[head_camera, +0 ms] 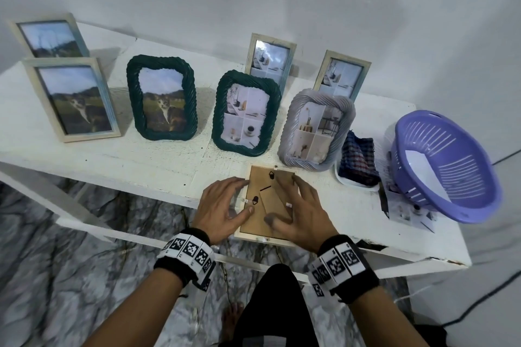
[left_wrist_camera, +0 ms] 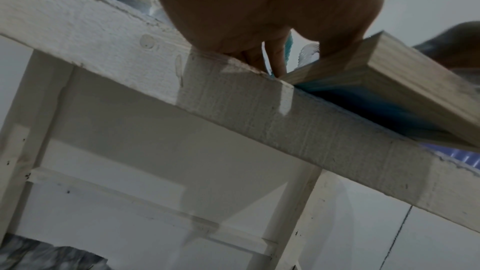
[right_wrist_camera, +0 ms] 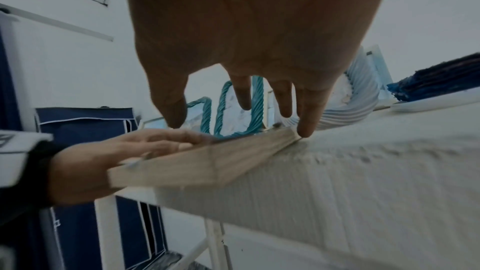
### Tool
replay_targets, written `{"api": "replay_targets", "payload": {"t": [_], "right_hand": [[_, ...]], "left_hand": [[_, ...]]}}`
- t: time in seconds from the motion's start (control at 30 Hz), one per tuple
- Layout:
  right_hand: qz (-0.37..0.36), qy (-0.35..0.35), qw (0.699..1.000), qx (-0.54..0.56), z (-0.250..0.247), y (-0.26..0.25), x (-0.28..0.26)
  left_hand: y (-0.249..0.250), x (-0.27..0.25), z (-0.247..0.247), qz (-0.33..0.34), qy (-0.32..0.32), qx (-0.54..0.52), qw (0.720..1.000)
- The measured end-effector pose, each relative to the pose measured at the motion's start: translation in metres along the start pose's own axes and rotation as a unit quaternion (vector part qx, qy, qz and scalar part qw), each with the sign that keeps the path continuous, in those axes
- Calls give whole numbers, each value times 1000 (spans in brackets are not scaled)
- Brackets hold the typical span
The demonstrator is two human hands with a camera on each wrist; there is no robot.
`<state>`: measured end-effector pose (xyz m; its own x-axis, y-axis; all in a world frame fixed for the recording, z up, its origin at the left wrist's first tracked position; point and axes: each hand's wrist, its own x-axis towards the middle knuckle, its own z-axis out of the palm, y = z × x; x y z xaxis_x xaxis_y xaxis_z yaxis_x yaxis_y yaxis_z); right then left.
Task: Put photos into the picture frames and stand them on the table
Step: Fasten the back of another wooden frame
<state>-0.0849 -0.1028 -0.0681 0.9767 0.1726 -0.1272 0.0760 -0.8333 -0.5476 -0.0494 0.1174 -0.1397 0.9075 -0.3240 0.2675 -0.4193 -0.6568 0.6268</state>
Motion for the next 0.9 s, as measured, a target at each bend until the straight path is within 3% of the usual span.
{"api": "replay_targets", "payload": {"t": [0.1,0.37,0.9], "right_hand": [[-9,-43,998,-34,17,8,-20],[-6,20,1000,-9,40,8,-26],[56,68,996,10,57,-1,-19]], "left_hand": [[-1,0,0,-1,-2,2,1000],[-2,1,0,4,-2,6,1000],[1,0,-2,-2,-23,13,1000]]}}
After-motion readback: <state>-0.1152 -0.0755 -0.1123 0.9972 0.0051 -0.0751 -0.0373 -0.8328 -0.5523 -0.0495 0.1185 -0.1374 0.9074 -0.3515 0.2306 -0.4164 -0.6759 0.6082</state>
